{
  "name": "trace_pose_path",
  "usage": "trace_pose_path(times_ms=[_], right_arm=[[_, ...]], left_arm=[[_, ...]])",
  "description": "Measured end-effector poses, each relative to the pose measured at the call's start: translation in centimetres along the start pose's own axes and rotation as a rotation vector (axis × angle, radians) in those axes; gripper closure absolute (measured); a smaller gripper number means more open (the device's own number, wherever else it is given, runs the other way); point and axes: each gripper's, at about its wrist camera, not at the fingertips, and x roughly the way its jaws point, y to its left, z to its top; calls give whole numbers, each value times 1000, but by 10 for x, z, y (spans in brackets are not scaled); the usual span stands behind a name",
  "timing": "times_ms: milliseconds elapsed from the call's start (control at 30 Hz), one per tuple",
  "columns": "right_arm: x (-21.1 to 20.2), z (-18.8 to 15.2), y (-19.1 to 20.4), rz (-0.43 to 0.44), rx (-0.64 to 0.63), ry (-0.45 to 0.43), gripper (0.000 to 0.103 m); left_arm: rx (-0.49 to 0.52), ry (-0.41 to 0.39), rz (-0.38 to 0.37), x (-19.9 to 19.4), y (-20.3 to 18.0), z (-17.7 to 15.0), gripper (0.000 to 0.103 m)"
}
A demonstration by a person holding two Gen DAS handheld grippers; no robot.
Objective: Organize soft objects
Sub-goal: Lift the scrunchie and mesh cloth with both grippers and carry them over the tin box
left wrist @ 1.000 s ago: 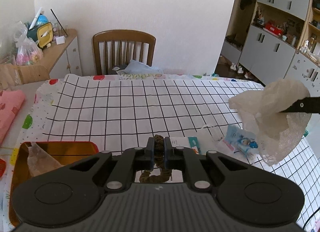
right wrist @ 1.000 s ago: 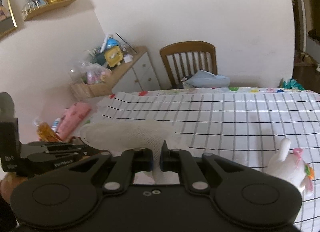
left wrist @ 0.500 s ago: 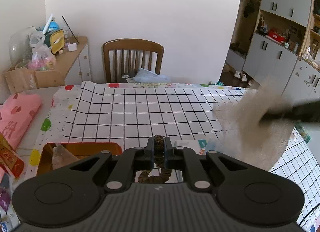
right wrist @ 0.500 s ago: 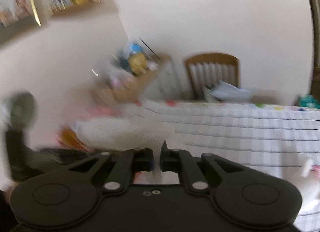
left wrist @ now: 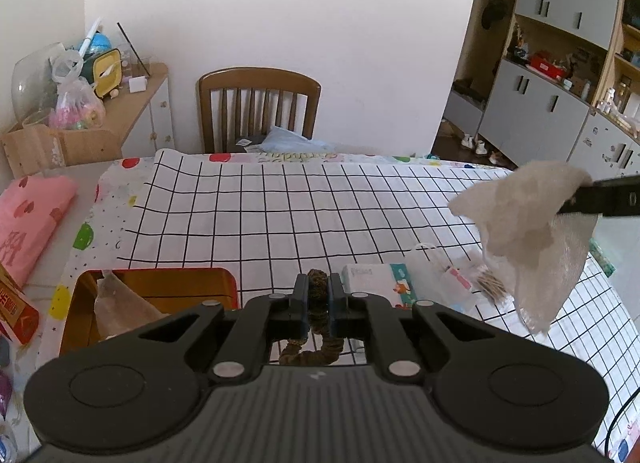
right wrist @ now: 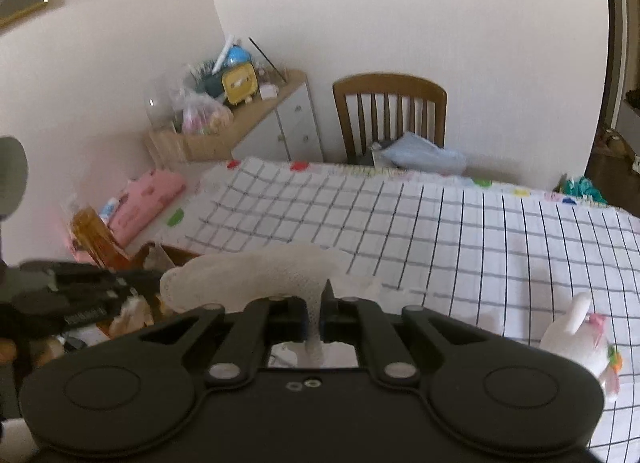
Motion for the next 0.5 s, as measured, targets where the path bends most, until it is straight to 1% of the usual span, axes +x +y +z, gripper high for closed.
trace_pose_path(times_ms=[233, 500], right_arm=[[6, 19, 20, 69, -17, -19, 99], [28, 42, 66, 183, -70, -31, 99]], left_arm=[[-5, -14, 18, -10, 5, 3, 94], [-37, -31, 81, -33, 25, 1, 94]])
